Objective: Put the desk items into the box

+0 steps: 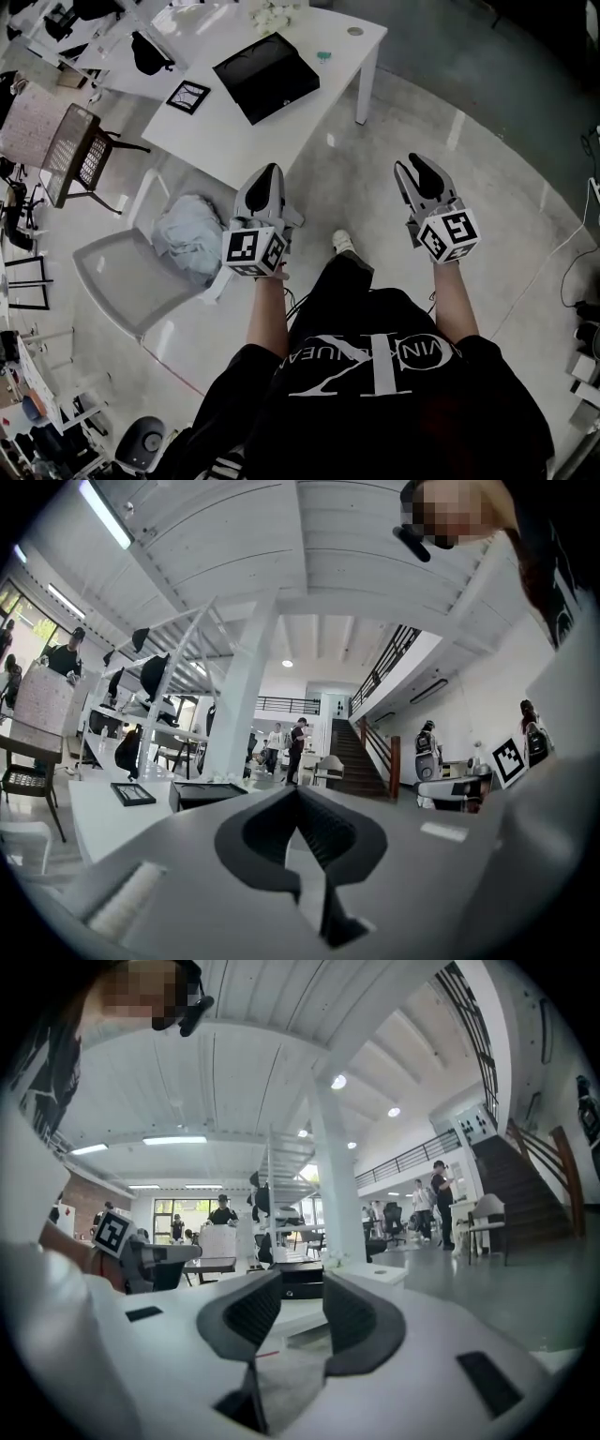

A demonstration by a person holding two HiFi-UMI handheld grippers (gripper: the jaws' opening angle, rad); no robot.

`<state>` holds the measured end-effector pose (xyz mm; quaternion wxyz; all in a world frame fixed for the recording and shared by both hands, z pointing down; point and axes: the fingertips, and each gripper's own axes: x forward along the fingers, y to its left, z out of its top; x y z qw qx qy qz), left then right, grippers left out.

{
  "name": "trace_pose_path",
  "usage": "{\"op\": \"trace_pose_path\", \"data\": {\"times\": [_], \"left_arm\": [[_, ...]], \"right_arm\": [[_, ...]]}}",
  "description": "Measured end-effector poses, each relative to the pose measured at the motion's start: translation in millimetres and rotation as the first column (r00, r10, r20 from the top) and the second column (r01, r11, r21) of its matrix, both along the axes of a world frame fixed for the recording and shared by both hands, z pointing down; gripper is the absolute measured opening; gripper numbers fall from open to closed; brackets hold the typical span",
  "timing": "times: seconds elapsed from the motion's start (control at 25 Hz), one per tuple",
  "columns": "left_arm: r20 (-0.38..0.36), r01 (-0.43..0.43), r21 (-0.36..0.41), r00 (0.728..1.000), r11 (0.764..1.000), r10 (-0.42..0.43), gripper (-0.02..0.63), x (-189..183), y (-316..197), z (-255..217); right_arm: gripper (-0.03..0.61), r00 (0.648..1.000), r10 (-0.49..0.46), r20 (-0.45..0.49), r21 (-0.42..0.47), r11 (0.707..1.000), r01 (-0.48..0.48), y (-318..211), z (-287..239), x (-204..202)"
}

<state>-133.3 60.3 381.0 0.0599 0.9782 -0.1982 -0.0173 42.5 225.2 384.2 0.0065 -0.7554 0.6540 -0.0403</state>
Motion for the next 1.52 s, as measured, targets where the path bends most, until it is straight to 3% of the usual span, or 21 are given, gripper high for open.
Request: {"op": "trace_pose_path", "data": {"times": [0.56,0.84,1.16,1.52], "left_arm": [[0.019,0.027,-0.016,0.999,1.000,-0.026,0.009,83.4,-92.3,-2.9],[0.005,0.085,-0.028,0.996,0.996,-0.085,0.009,99.7,-140.3,0.5],[0.025,0.085,-0.047,0.996,0.995,-0.084,0.009,113.6,-147.8,16.9],[0.036,0.187,-0.071,0.982,0.980,-0.185,0.009,124.1,-169.6,28.2]], "right_arm": [[0.104,0.998,-0.055,0.018,-0.040,0.998,0.056,-103.2,7.1,82.2],[0.104,0.995,-0.094,0.017,-0.046,0.994,0.094,-151.1,11.4,110.6],[0.104,0.994,-0.103,0.045,-0.075,0.991,0.106,-174.7,29.3,132.5],[0.104,0.970,-0.241,0.033,-0.132,0.961,0.243,-234.8,39.6,149.0]]}}
